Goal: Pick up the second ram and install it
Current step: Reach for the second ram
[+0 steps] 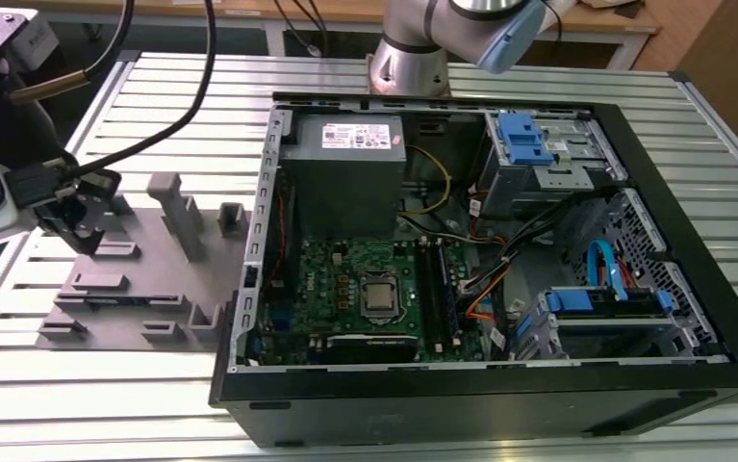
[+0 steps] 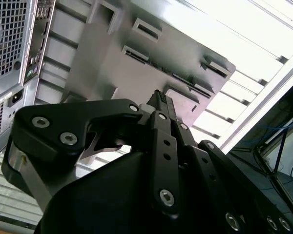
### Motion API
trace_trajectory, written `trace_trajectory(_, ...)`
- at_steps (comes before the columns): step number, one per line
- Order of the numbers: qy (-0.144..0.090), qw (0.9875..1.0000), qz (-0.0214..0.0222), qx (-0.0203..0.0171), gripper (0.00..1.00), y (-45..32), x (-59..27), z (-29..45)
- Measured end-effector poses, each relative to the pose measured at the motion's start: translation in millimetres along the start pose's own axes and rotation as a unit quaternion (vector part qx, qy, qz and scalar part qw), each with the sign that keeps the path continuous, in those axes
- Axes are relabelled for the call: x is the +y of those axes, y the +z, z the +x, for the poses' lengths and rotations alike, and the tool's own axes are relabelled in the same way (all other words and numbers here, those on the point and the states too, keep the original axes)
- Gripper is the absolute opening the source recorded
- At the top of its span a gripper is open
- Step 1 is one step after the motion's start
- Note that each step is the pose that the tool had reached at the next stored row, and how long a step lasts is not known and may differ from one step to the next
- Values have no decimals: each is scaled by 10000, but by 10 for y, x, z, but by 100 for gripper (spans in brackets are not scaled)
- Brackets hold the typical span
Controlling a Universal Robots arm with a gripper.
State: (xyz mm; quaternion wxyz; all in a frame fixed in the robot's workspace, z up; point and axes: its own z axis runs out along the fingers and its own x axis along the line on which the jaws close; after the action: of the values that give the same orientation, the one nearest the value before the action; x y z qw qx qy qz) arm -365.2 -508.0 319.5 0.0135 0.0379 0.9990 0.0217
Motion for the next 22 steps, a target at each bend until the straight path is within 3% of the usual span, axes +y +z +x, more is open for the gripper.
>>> trace_trajectory(22,0,10000,0,0,7,384,-27,11)
